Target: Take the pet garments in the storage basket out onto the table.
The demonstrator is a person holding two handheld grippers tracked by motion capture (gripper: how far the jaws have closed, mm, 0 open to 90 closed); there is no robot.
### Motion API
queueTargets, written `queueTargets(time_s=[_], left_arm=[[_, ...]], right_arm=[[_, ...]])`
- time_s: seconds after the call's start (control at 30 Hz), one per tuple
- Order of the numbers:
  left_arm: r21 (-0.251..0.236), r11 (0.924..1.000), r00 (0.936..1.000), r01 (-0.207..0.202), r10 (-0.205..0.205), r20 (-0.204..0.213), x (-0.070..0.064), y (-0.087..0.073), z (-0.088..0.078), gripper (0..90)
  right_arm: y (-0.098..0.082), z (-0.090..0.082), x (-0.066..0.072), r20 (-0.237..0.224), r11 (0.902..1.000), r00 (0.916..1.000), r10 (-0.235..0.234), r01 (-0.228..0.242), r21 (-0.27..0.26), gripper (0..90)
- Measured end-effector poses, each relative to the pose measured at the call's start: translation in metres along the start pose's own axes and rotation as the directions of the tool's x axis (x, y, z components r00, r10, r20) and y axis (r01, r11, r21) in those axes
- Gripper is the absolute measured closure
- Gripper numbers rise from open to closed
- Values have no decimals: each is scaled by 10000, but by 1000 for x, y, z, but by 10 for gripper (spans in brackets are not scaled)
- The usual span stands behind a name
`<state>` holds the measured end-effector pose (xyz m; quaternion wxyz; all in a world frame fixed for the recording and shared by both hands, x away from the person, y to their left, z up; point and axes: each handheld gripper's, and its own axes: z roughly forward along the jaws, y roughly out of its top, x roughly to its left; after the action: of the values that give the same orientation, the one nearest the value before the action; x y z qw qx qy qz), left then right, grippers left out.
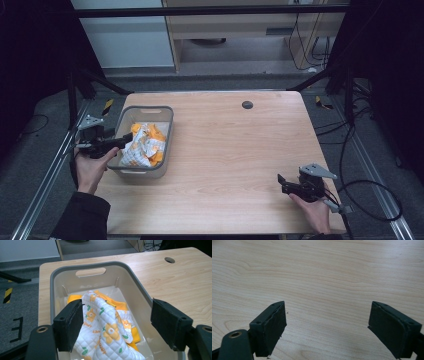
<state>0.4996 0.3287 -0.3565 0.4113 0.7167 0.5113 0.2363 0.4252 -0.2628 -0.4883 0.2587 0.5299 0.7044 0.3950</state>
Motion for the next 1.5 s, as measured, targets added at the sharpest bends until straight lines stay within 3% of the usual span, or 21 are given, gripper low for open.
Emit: queueTargets(time_s=[0.37,0.6,0.83,1.03,1.1,1.33,1.5], left_arm=[[687,9973,9995,-252,265,-176,5,11,13,259],[1246,9915,9989,-375,405,-219,4,10,21,255],[1793,9817,9976,-636,677,-168,1,8,33,251],[2334,9698,9972,-713,746,-56,1,7,44,247],[2625,9617,9966,-791,827,-28,0,6,48,247],[2951,9519,9962,-821,869,-31,-1,6,55,246],[3270,9409,9951,-886,984,-134,0,8,60,244]], right_arm=[[0,0,0,-45,10000,10000,20,-20,30,144],[0,0,0,-117,10000,9999,40,-39,61,144],[0,1,0,-105,9999,9999,-28,29,100,144],[0,1,1,-154,9998,9999,47,-45,175,144],[0,1,0,-146,9999,9999,14,-12,164,145],[0,2,0,-150,9998,9999,-58,60,183,145],[0,2,0,-200,9998,9998,9,-4,217,145]])
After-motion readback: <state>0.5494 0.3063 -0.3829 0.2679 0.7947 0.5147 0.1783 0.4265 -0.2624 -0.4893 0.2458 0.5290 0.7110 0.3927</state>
